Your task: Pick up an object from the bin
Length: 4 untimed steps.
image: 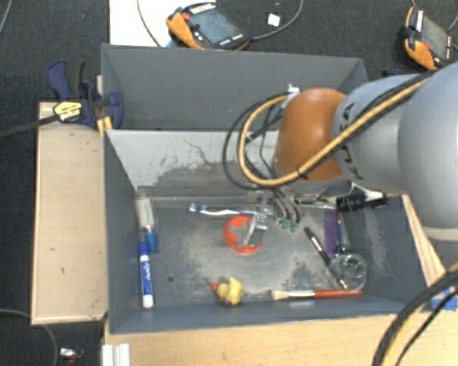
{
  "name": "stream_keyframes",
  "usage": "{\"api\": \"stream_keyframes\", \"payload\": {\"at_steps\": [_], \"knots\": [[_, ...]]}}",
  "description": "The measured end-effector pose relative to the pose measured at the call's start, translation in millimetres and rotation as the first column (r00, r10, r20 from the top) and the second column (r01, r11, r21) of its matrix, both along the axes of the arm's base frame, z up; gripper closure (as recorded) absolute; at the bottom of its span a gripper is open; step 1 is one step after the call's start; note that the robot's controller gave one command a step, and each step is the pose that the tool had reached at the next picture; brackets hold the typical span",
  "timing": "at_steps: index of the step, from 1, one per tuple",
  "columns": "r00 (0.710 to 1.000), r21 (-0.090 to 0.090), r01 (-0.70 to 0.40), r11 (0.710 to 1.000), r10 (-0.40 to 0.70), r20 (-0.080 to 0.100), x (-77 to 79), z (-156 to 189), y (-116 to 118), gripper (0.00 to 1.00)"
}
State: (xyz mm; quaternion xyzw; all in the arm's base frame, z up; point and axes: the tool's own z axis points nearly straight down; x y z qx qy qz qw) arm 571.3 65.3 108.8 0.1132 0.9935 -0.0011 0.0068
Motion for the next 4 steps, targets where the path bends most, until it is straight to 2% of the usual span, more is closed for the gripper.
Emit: {"api": "stream_keyframes", "payload": {"at_steps": [1, 2, 3, 4], "knots": [[0.886, 0.004, -0.463, 0.886, 0.463, -0.008, 1.3, -7.7, -26.4, 0.0], [0.996, 0.004, 0.093, 0.996, -0.093, -0.007, -0.4, -33.8, 4.2, 0.0], [0.933, 0.001, -0.361, 0.933, 0.361, -0.002, 13.8, -37.3, 18.5, 1.0], [0.933, 0.002, -0.361, 0.933, 0.361, -0.002, 13.7, -37.0, 18.5, 1.0]]}}
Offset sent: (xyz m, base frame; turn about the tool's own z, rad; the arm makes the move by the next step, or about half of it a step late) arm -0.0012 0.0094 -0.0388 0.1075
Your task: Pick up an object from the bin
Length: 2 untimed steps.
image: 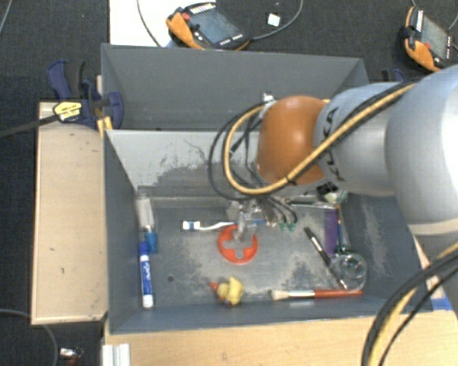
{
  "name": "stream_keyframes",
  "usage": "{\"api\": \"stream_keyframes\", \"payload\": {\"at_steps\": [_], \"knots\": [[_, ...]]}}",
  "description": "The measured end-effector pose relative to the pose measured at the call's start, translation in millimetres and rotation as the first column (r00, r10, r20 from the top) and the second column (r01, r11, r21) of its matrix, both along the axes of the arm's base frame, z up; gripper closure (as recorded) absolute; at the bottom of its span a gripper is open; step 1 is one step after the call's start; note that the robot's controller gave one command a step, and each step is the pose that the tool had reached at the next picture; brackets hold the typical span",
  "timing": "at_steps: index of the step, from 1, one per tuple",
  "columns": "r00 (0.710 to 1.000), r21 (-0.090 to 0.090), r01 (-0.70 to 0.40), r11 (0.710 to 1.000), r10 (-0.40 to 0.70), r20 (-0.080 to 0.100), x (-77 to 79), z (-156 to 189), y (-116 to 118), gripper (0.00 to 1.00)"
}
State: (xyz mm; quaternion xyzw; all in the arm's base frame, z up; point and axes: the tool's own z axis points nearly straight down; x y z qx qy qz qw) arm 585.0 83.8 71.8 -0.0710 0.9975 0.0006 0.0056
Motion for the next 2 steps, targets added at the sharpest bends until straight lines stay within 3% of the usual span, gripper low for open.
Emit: {"api": "stream_keyframes", "payload": {"at_steps": [1, 2], "knots": [[1.0, -0.001, 0.0, 1.0, 0.0, -0.011, -3.3, 27.3, -0.4, 1.0], [1.0, 0.0, 0.0, 1.0, 0.0, -0.002, -1.0, 60.6, -0.3, 1.0]]}}
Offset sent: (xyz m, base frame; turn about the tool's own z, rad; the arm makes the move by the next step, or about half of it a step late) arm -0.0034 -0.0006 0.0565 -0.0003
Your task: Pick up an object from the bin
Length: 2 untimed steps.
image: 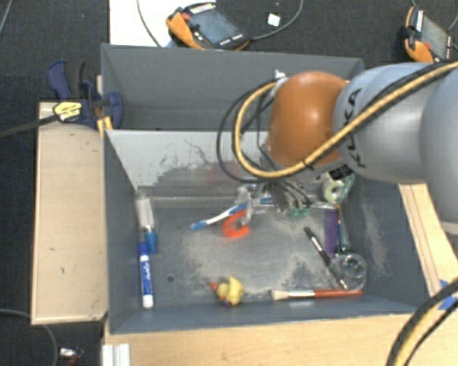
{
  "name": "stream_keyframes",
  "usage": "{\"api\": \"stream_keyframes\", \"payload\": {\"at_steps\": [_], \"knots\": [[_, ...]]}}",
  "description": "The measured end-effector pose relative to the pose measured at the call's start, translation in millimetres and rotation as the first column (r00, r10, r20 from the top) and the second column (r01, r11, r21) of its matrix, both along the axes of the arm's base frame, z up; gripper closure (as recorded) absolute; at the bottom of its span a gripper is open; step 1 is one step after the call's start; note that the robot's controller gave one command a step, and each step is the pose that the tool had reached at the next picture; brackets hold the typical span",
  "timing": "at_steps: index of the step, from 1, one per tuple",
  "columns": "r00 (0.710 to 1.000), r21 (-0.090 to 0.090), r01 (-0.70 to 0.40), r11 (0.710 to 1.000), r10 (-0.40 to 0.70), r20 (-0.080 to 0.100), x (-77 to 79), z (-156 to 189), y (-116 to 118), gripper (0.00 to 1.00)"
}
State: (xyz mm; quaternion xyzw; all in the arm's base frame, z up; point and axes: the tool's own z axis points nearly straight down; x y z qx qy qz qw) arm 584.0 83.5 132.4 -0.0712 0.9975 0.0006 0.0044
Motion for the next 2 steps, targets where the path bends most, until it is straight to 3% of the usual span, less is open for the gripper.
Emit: {"api": "stream_keyframes", "payload": {"at_steps": [1, 2], "knots": [[1.0, 0.0, 0.0, 1.0, 0.0, 0.002, 0.4, 2.2, 0.0, 1.0], [1.0, -0.001, 0.0, 1.0, 0.0, -0.008, -2.1, 17.7, -0.3, 1.0]]}}
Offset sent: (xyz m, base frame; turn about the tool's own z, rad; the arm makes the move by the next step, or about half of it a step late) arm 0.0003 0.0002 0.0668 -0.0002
